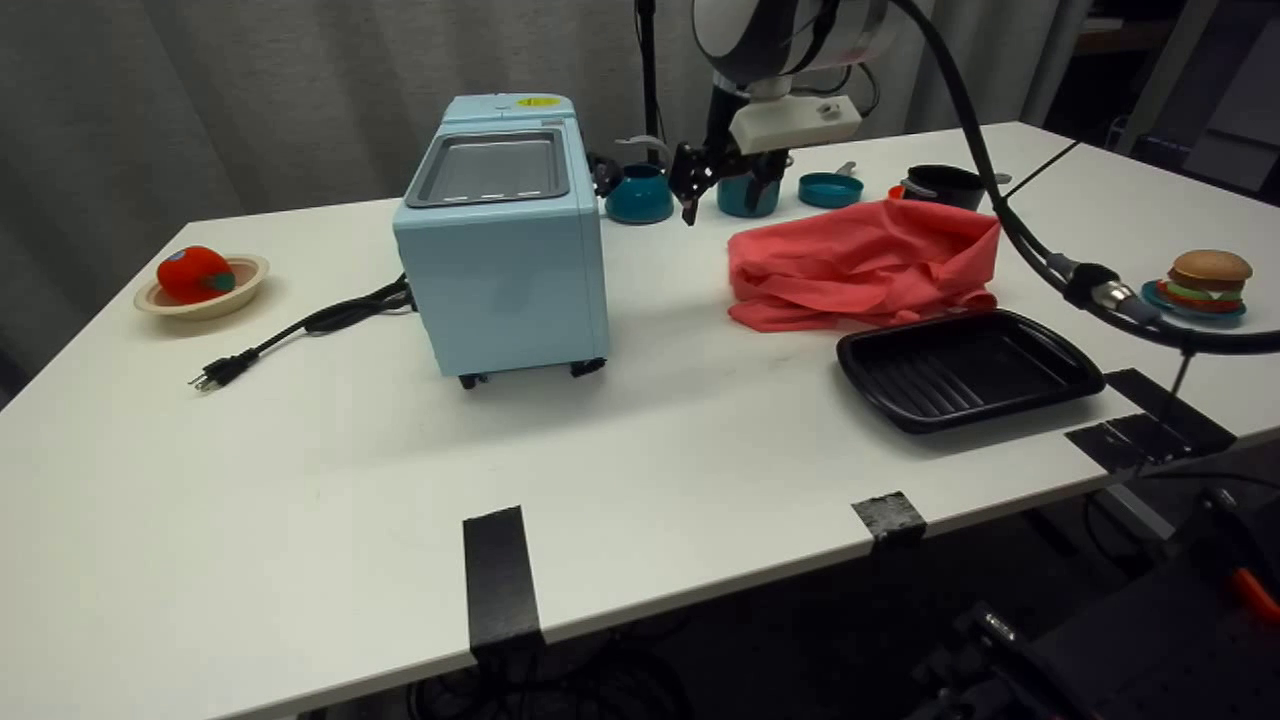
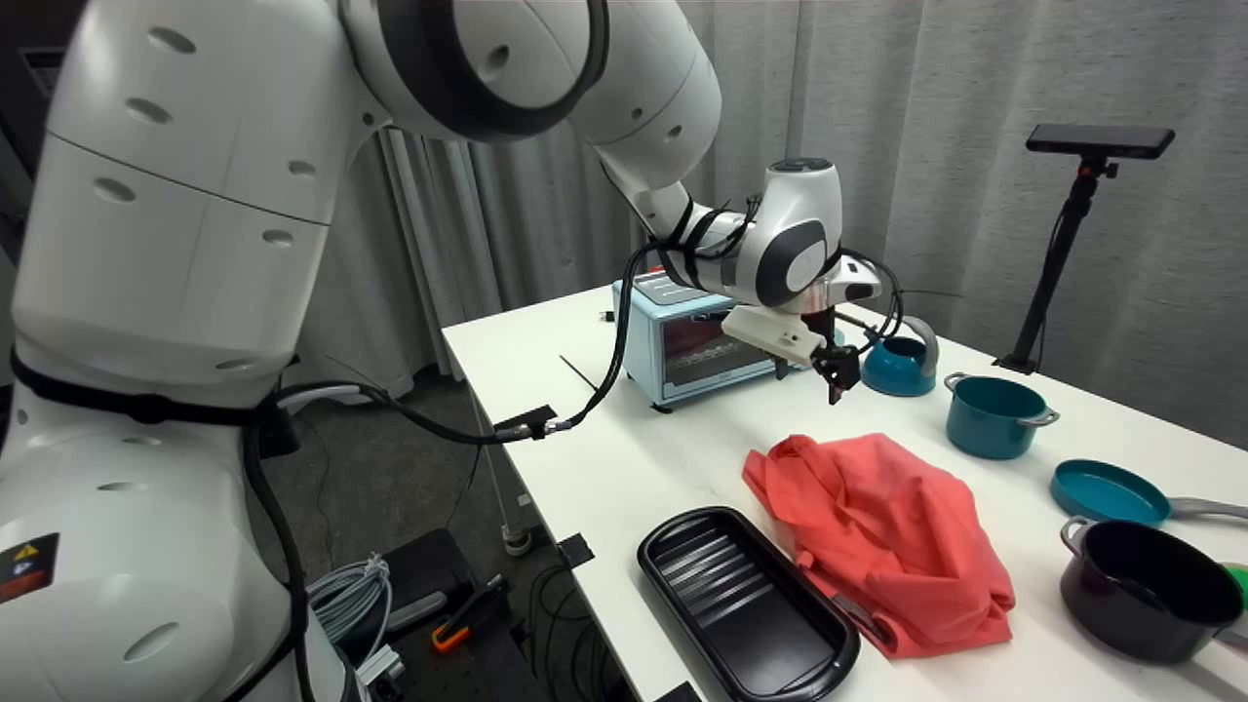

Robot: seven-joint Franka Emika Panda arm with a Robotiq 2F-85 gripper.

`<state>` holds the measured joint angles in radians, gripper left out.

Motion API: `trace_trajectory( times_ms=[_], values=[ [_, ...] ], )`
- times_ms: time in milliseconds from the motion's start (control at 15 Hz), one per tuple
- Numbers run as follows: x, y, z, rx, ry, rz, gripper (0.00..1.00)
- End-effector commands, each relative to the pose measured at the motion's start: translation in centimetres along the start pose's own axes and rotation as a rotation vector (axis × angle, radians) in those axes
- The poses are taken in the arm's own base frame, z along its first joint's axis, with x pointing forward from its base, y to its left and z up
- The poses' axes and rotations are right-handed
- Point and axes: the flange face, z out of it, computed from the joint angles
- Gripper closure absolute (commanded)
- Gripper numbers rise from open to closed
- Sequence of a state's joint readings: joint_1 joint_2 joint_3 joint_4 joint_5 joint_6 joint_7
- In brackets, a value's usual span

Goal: Unfold the shirt

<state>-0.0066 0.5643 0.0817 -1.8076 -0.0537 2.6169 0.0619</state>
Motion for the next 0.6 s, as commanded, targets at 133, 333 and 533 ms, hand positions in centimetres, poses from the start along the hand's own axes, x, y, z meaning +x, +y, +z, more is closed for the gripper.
trace_trajectory(
  times_ms=[133,333,533],
  values=[
    [0.4,0.5,3.4,0.099,-0.164,-0.060,0.00],
    [0.1,1.1,4.4,0.091,-0.237,-0.067,0.00],
    [-0.1,1.0,5.3,0.069,-0.296,-0.068,0.00]
  ],
)
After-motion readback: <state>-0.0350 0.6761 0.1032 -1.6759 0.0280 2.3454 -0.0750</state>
